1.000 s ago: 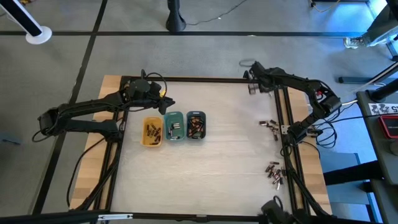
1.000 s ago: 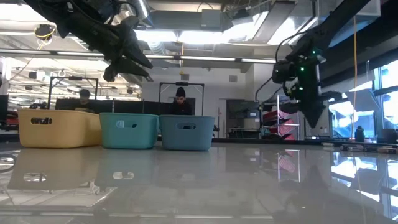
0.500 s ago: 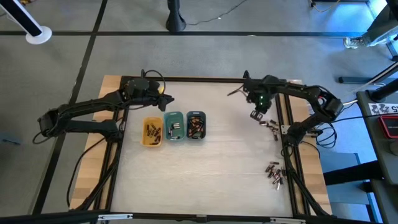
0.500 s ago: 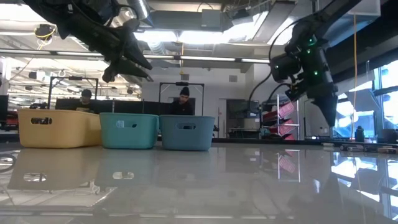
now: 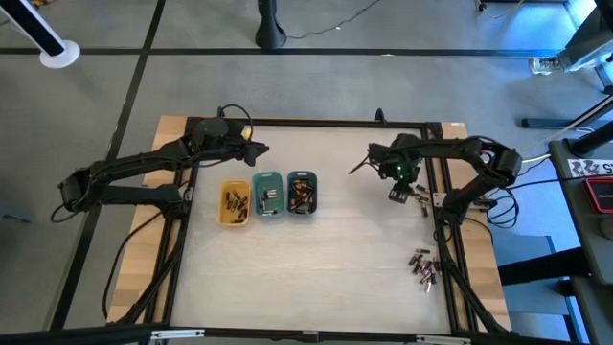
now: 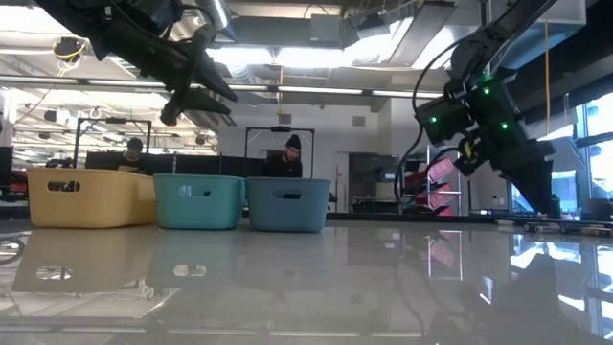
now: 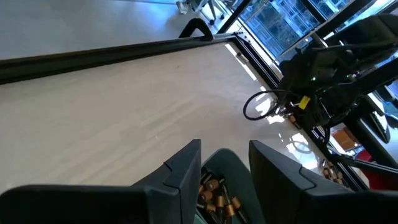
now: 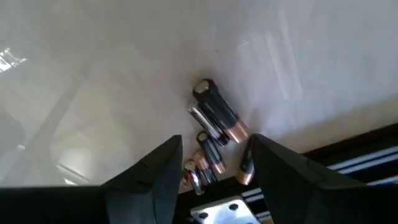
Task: Sort batteries
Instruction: Put the large black battery into the blue bin
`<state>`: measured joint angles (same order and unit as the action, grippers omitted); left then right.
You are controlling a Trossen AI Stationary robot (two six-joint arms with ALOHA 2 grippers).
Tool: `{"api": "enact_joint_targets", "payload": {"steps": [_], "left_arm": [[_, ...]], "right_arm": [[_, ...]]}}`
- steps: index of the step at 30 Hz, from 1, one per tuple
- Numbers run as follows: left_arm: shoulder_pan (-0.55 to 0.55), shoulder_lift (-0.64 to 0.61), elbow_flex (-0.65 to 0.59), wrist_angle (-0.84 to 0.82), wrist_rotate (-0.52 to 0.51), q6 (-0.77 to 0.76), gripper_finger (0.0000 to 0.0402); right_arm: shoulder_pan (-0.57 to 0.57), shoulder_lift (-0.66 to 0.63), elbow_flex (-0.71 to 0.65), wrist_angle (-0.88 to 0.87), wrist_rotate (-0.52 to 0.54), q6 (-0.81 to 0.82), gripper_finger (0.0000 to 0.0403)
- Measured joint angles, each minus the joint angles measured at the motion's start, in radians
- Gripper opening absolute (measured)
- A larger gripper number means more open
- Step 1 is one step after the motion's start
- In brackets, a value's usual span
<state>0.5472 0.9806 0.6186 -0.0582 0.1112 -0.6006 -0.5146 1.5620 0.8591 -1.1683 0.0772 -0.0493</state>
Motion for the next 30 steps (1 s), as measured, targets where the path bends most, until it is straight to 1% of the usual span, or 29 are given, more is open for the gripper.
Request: {"api": "enact_joint_targets", "payload": {"steps": [11,16,22,30], "left_arm": [[0.001,0.000,0.000,0.000,-0.001,-0.029,0.0125],[0.001,0.000,0.000,0.000,-0.001,-0.050,0.0125],[0.001,0.000,0.000,0.000,-0.001,-0.054,0.0125],[0.001,0.000,0.000,0.002,-0.001,-0.055,0.0125]], "right_arm": [[0.005,0.001,-0.043,0.144,0.009,0.019,0.0195],[0.005,0.007,-0.068,0.148,0.009,0.019,0.0195],[0.004,0.003,-0.118,0.195,0.000,0.018,0.0195],[0.004,0.004,-0.117,0.212,-0.001,0.019,0.0195]]}}
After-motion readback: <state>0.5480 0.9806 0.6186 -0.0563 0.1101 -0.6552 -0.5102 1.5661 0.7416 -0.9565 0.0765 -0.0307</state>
